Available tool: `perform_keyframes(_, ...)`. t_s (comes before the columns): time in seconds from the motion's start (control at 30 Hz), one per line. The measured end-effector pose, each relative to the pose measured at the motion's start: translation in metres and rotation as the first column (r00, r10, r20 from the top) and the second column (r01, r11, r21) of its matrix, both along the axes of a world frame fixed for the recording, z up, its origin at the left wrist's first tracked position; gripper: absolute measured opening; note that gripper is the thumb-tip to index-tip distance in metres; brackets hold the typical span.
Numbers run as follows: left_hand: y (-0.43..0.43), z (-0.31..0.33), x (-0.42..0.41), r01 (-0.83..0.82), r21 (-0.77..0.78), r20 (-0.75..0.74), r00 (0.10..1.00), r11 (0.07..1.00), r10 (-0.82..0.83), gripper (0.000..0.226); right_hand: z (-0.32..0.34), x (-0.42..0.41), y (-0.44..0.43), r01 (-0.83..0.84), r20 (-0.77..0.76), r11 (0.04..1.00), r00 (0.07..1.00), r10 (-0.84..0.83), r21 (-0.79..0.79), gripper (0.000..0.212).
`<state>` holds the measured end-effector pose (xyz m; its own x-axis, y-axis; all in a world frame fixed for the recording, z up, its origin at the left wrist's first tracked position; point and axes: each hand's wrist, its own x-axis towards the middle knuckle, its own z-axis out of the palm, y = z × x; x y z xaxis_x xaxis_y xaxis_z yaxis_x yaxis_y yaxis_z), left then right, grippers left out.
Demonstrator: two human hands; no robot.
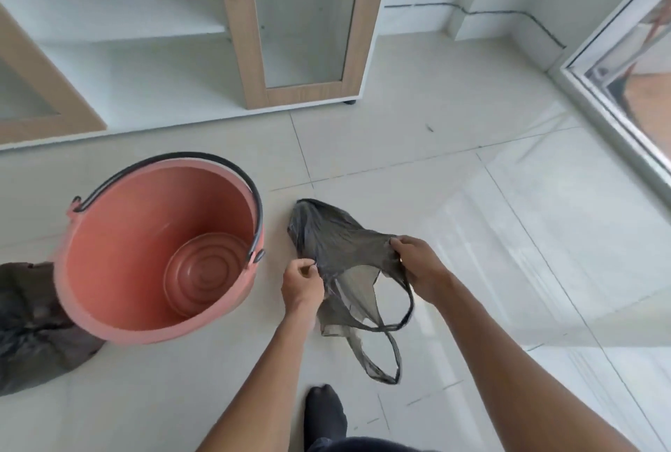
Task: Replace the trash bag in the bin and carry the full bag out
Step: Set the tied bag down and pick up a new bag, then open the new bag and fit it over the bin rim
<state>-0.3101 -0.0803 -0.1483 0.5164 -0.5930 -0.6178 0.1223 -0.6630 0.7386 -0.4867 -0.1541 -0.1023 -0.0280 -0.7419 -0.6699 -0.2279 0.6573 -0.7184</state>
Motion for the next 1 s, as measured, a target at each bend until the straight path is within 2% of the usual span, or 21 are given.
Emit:
perform_keyframes(0.07,-0.003,0.037,0.002,0.037,-0.095,0.016,0.999,0.995,-0.036,0.010,0.052,0.008,-0.008,-0.012,0.045,0.999,0.999,0.014,-0.048,0.025)
perform_keyframes(0.13,-0.004,0.072,0.008,0.126,-0.167,0.031,0.992,0.978,-0.122,0.019,0.098,0.013,-0.011,-0.066,0.026,0.993,0.997,0.069,-0.100,0.022)
perform_keyframes(0.2,0.000,0.104,0.015,0.230,-0.203,0.109,0.971,0.952,-0.211,0.028,0.142,0.017,-0.008,-0.129,0.006,0.981,0.991,0.132,-0.144,0.020)
perform_keyframes(0.27,0.007,0.137,0.023,0.306,-0.230,0.199,0.944,0.924,-0.263,0.027,0.182,0.021,-0.001,-0.172,-0.004,0.969,0.985,0.174,-0.179,0.017)
perform_keyframes(0.33,0.019,0.167,0.031,0.351,-0.241,0.235,0.926,0.905,-0.296,0.016,0.217,0.027,0.010,-0.228,-0.024,0.951,0.973,0.228,-0.210,0.015)
perform_keyframes(0.43,0.042,0.204,0.042,0.506,-0.209,0.205,0.859,0.837,-0.469,0.033,0.258,0.038,0.027,-0.295,-0.036,0.924,0.955,0.296,-0.242,0.012)
perform_keyframes(0.5,0.059,0.224,0.045,0.617,-0.156,0.287,0.776,0.772,-0.562,0.039,0.279,0.047,0.040,-0.304,-0.012,0.917,0.950,0.311,-0.258,0.018)
perform_keyframes(0.53,0.067,0.232,0.044,0.637,-0.101,0.388,0.733,0.764,-0.559,0.041,0.289,0.051,0.046,-0.313,0.008,0.909,0.945,0.328,-0.275,0.018)
perform_keyframes(0.6,0.081,0.249,0.043,0.590,0.019,0.664,0.596,0.807,-0.451,0.038,0.305,0.059,0.060,-0.348,0.030,0.883,0.926,0.375,-0.316,0.018)
perform_keyframes(0.67,0.091,0.264,0.043,0.511,0.058,0.826,0.458,0.858,-0.329,0.033,0.315,0.063,0.070,-0.346,0.044,0.868,0.922,0.385,-0.355,0.018)
perform_keyframes(0.7,0.094,0.269,0.045,0.475,0.030,0.836,0.470,0.879,-0.283,0.031,0.315,0.062,0.074,-0.330,0.040,0.867,0.928,0.371,-0.373,0.016)
perform_keyframes(0.73,0.097,0.274,0.049,0.439,-0.016,0.811,0.531,0.898,-0.245,0.029,0.310,0.060,0.076,-0.318,-0.011,0.856,0.939,0.344,-0.407,0.014)
perform_keyframes(0.77,0.099,0.276,0.055,0.403,-0.070,0.771,0.603,0.913,-0.207,0.027,0.302,0.057,0.076,-0.328,-0.136,0.832,0.945,0.299,-0.448,0.013)
perform_keyframes(0.8,0.102,0.278,0.063,0.368,-0.116,0.715,0.676,0.922,-0.180,0.026,0.292,0.053,0.077,-0.385,-0.331,0.792,0.911,0.245,-0.474,0.016)
perform_keyframes(0.83,0.105,0.278,0.073,0.348,-0.168,0.653,0.740,0.922,-0.161,0.026,0.280,0.048,0.081,-0.468,-0.548,0.761,0.817,0.180,-0.449,0.028)
perform_keyframes(0.87,0.110,0.280,0.083,0.340,-0.213,0.592,0.791,0.916,-0.156,0.028,0.267,0.044,0.087,-0.535,-0.719,0.753,0.685,0.120,-0.383,0.050)
perform_keyframes(0.93,0.117,0.284,0.101,0.327,-0.291,0.507,0.850,0.899,-0.145,0.028,0.241,0.038,0.101,-0.611,-0.900,0.770,0.420,0.119,-0.184,0.085)
perform_keyframes(0.97,0.124,0.289,0.110,0.314,-0.323,0.468,0.873,0.893,-0.138,0.026,0.230,0.037,0.111,-0.635,-0.935,0.768,0.315,0.161,-0.082,0.084)
perform_keyframes(1.0,0.131,0.295,0.118,0.294,-0.342,0.437,0.890,0.892,-0.126,0.024,0.219,0.037,0.118,-0.641,-0.942,0.767,0.268,0.203,-0.017,0.071)
